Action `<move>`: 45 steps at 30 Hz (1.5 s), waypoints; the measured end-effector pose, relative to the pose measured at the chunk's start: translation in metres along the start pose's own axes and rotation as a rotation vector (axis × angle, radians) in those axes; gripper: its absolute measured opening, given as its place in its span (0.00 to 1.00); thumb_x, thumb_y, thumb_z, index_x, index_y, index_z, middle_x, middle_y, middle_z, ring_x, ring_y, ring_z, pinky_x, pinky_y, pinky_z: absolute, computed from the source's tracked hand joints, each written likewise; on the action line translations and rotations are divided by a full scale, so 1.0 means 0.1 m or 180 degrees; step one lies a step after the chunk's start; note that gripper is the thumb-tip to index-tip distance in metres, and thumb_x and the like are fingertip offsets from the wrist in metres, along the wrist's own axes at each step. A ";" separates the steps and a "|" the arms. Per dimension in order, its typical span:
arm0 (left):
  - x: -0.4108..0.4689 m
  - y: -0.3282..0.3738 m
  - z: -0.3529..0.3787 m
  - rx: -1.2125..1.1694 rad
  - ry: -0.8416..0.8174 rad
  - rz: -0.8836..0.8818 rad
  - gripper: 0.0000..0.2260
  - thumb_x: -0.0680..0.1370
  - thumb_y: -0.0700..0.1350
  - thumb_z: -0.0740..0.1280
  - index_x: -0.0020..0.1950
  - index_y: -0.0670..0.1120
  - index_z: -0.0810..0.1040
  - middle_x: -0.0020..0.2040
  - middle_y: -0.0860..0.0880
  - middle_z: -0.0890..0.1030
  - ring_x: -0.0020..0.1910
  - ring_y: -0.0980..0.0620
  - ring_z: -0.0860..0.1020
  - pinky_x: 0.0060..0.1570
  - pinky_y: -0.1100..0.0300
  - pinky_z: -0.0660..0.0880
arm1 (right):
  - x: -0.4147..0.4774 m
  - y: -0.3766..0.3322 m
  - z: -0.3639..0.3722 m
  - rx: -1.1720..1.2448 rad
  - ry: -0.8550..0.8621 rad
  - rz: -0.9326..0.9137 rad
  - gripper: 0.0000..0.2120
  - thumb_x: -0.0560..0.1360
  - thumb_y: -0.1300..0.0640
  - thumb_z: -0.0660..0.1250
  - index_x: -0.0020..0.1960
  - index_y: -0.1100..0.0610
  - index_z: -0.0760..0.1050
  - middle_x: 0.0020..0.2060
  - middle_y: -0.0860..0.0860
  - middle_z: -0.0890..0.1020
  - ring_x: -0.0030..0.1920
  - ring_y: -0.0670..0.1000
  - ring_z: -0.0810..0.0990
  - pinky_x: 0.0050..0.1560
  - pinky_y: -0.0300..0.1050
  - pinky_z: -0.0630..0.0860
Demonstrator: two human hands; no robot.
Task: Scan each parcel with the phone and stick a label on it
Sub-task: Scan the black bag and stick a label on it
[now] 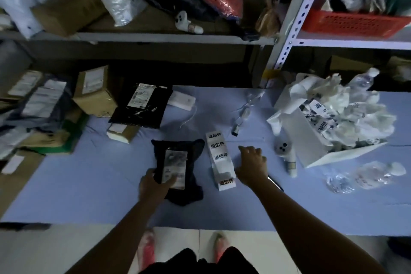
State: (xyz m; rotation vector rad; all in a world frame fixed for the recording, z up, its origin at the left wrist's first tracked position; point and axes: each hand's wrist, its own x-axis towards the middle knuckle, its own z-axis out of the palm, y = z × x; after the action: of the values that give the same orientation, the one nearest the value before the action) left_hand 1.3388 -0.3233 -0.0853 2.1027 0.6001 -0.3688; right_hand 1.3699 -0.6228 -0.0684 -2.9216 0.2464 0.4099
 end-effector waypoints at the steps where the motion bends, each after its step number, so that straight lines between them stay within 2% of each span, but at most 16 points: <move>1: -0.05 0.01 0.02 0.0046 0.0074 -0.0045 0.36 0.70 0.56 0.78 0.73 0.45 0.70 0.65 0.42 0.78 0.58 0.43 0.79 0.55 0.45 0.80 | 0.01 0.12 0.03 -0.0010 -0.0174 0.0050 0.33 0.76 0.49 0.69 0.77 0.51 0.60 0.71 0.54 0.70 0.69 0.59 0.68 0.67 0.56 0.68; 5: -0.15 0.06 0.05 0.0139 0.0182 -0.0132 0.33 0.72 0.55 0.77 0.73 0.46 0.69 0.64 0.43 0.78 0.56 0.41 0.80 0.53 0.43 0.80 | 0.02 0.38 0.22 0.0098 -0.0521 0.0148 0.39 0.73 0.46 0.75 0.76 0.52 0.58 0.68 0.54 0.69 0.69 0.59 0.70 0.67 0.60 0.69; 9: -0.14 0.11 -0.02 0.0024 0.0278 -0.0277 0.32 0.74 0.51 0.76 0.75 0.47 0.68 0.62 0.41 0.79 0.55 0.40 0.81 0.53 0.44 0.81 | 0.04 0.49 0.32 0.0361 -0.0409 0.0256 0.35 0.71 0.42 0.76 0.69 0.57 0.67 0.62 0.54 0.73 0.65 0.57 0.73 0.60 0.53 0.75; 11: -0.13 0.12 -0.06 -0.0077 0.0358 -0.0281 0.30 0.75 0.49 0.75 0.74 0.46 0.69 0.55 0.44 0.80 0.49 0.43 0.81 0.48 0.49 0.82 | 0.04 0.51 0.31 0.0265 -0.0402 0.0235 0.33 0.70 0.39 0.75 0.66 0.56 0.71 0.60 0.54 0.73 0.63 0.56 0.74 0.58 0.51 0.77; 13: -0.13 0.13 -0.10 -0.0096 0.0412 -0.0272 0.28 0.75 0.49 0.75 0.73 0.47 0.71 0.47 0.48 0.80 0.43 0.48 0.81 0.41 0.58 0.79 | 0.07 0.51 0.28 0.0144 -0.0536 0.0219 0.34 0.67 0.41 0.79 0.66 0.55 0.72 0.59 0.54 0.74 0.63 0.57 0.74 0.57 0.51 0.78; 15: -0.11 0.12 -0.13 -0.0104 0.0356 -0.0261 0.27 0.74 0.48 0.76 0.70 0.48 0.73 0.46 0.49 0.80 0.42 0.51 0.80 0.38 0.62 0.76 | 0.12 0.52 0.24 0.0013 -0.0770 0.0199 0.39 0.63 0.45 0.83 0.68 0.55 0.70 0.61 0.55 0.73 0.64 0.58 0.74 0.59 0.52 0.78; 18: -0.05 0.10 -0.13 -0.0044 0.0212 -0.0181 0.22 0.72 0.47 0.78 0.65 0.47 0.77 0.50 0.47 0.82 0.45 0.48 0.82 0.44 0.57 0.80 | 0.16 0.57 0.24 0.0029 -0.0853 0.0204 0.43 0.61 0.44 0.83 0.71 0.54 0.69 0.62 0.56 0.73 0.65 0.59 0.73 0.60 0.53 0.78; 21: 0.01 0.05 -0.14 0.0033 0.0254 -0.0238 0.18 0.70 0.49 0.79 0.57 0.46 0.80 0.47 0.45 0.83 0.45 0.47 0.82 0.46 0.54 0.82 | 0.12 0.57 0.24 0.0402 -0.0632 0.0373 0.44 0.62 0.41 0.81 0.72 0.53 0.69 0.62 0.57 0.75 0.65 0.59 0.73 0.61 0.53 0.77; 27: 0.22 -0.05 -0.23 -0.0063 0.0149 -0.0211 0.13 0.70 0.50 0.79 0.43 0.42 0.83 0.40 0.44 0.83 0.42 0.46 0.82 0.38 0.59 0.76 | 0.05 0.15 -0.02 0.1592 0.0022 0.0505 0.42 0.63 0.39 0.79 0.71 0.54 0.71 0.58 0.58 0.78 0.60 0.58 0.76 0.58 0.48 0.74; 29: 0.26 -0.05 -0.24 -0.0132 0.0147 -0.0086 0.12 0.71 0.47 0.78 0.36 0.41 0.82 0.35 0.45 0.82 0.36 0.47 0.80 0.36 0.57 0.75 | 0.03 -0.10 -0.16 0.1769 0.0111 0.0337 0.39 0.64 0.38 0.78 0.70 0.52 0.73 0.55 0.51 0.80 0.56 0.53 0.78 0.55 0.46 0.76; 32: 0.34 -0.04 -0.23 -0.0168 0.0137 0.0176 0.18 0.72 0.44 0.76 0.26 0.44 0.73 0.27 0.49 0.76 0.29 0.52 0.74 0.33 0.60 0.69 | -0.01 -0.46 -0.30 0.1950 0.0030 0.0016 0.28 0.64 0.41 0.78 0.61 0.44 0.76 0.44 0.37 0.80 0.43 0.39 0.77 0.40 0.32 0.69; 35: 0.37 -0.03 -0.21 -0.0314 0.0111 0.0278 0.16 0.73 0.45 0.76 0.28 0.49 0.75 0.28 0.51 0.78 0.31 0.52 0.77 0.32 0.61 0.70 | -0.09 -0.68 -0.36 0.1704 -0.0459 -0.0228 0.33 0.62 0.42 0.78 0.65 0.42 0.74 0.51 0.41 0.81 0.51 0.46 0.79 0.42 0.34 0.71; 37: 0.40 -0.06 -0.21 -0.0483 0.0084 0.0319 0.13 0.73 0.46 0.76 0.30 0.48 0.77 0.29 0.52 0.80 0.32 0.53 0.78 0.32 0.61 0.72 | -0.17 -0.74 -0.36 0.1311 -0.0699 -0.0317 0.41 0.62 0.43 0.78 0.73 0.45 0.69 0.62 0.48 0.80 0.60 0.51 0.78 0.50 0.40 0.74; 39: 0.42 -0.07 -0.21 -0.0619 0.0069 0.0361 0.12 0.73 0.46 0.76 0.32 0.47 0.78 0.30 0.53 0.80 0.31 0.56 0.78 0.31 0.61 0.73 | -0.26 -0.73 -0.35 0.0985 -0.0902 -0.0303 0.47 0.61 0.42 0.78 0.77 0.47 0.65 0.67 0.51 0.77 0.65 0.54 0.76 0.59 0.46 0.76; 42: 0.46 -0.09 -0.20 -0.0742 0.0073 0.0424 0.10 0.72 0.46 0.77 0.35 0.45 0.80 0.32 0.50 0.82 0.34 0.53 0.80 0.34 0.57 0.77 | -0.37 -0.67 -0.34 0.0771 -0.1050 -0.0266 0.44 0.60 0.44 0.80 0.73 0.46 0.68 0.62 0.50 0.80 0.59 0.53 0.78 0.57 0.49 0.79; 45: 0.47 -0.07 -0.17 -0.0817 0.0095 0.0431 0.10 0.71 0.47 0.78 0.36 0.46 0.81 0.33 0.51 0.82 0.35 0.52 0.81 0.35 0.55 0.79 | -0.45 -0.64 -0.36 0.0671 -0.1066 -0.0346 0.35 0.57 0.45 0.78 0.63 0.41 0.73 0.52 0.43 0.82 0.52 0.49 0.80 0.51 0.47 0.81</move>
State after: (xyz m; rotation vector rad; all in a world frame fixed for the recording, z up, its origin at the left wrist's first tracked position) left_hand 1.3752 -0.2922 -0.1029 1.8921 0.4912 -0.1739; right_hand 1.3481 -0.5620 -0.0114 -2.5943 0.0765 0.7910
